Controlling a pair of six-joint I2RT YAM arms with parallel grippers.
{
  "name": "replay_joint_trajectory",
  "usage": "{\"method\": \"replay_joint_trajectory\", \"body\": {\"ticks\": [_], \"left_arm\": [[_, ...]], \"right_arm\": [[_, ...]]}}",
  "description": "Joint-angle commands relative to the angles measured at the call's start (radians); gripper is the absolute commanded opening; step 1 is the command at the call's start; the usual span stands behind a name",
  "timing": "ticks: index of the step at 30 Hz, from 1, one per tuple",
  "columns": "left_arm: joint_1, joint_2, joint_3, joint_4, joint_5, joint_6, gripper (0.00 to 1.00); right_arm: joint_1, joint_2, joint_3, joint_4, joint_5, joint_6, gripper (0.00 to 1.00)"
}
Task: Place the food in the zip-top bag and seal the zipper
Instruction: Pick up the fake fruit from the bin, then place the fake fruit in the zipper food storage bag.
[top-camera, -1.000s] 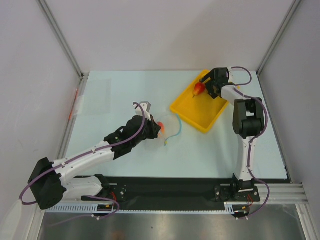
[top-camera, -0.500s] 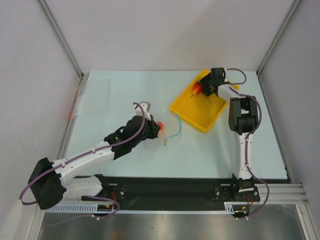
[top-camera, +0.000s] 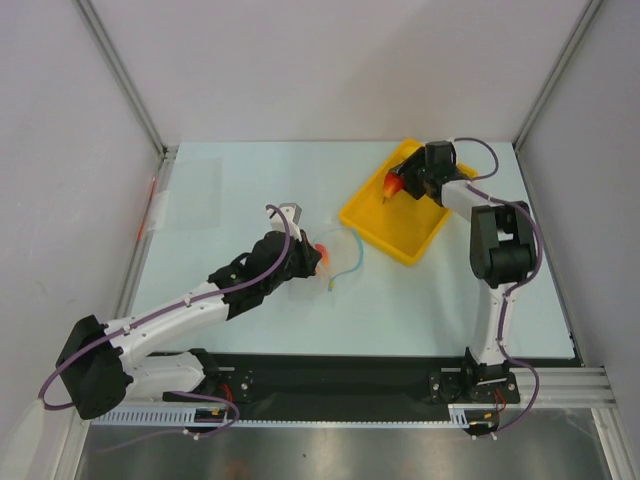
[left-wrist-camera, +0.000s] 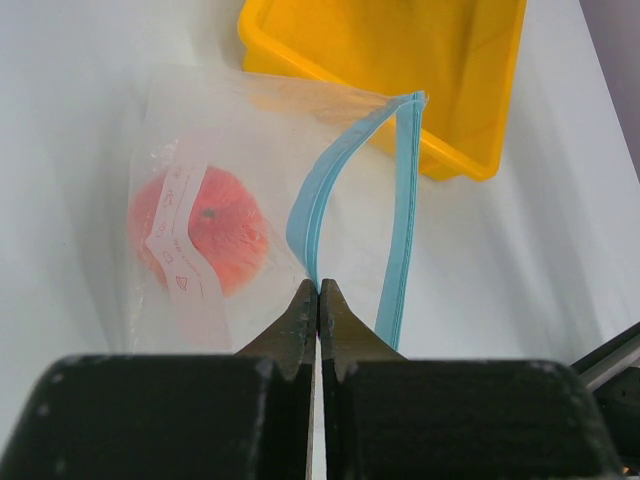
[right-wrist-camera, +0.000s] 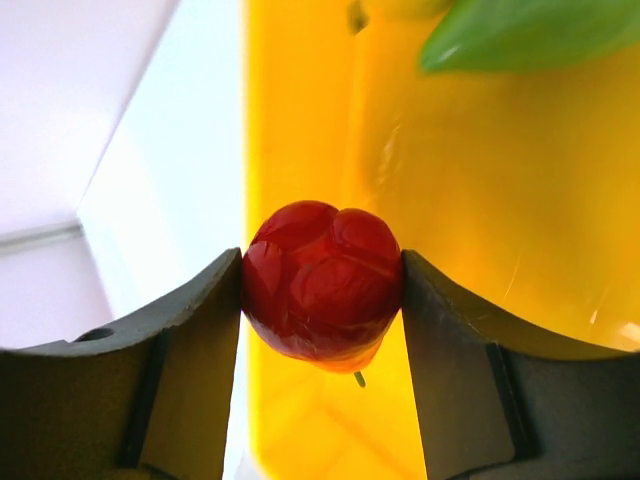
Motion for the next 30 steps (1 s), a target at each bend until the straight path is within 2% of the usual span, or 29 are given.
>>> {"method": "replay_joint_trajectory", "body": {"ticks": [1, 11, 19, 21, 24, 30], "left_arm": [[0.006, -0.007, 0.012, 0.032, -0.007, -0.007, 0.00], [0.006, -0.010, 0.012, 0.029, -0.027, -0.002, 0.00], [0.006, -0.015, 0.016, 0.019, -0.043, 0.009, 0.00], [0.006, -0.016, 0.018, 0.016, -0.044, 0.009, 0.00], [0.006, -0.016, 0.018, 0.019, -0.033, 0.010, 0.00], [0.006, -0.018, 0.023, 0.012, -0.023, 0.007, 0.00]], "right_arm": [[0.024, -0.176, -0.082, 0.106, -0.064, -0.048, 0.42], [0.183, -0.601, -0.405, 0.137, -0.049, -0.154, 0.40], [0.382, -0.875, -0.631, 0.248, 0.098, -0.339, 0.35], [0.454, -0.901, -0.698, 0.310, 0.178, -0.384, 0.35], [0.517, -0.922, -0.766, 0.391, 0.209, -0.424, 0.34], [0.603, -0.895, -0.783, 0.417, 0.284, -0.472, 0.33]]}}
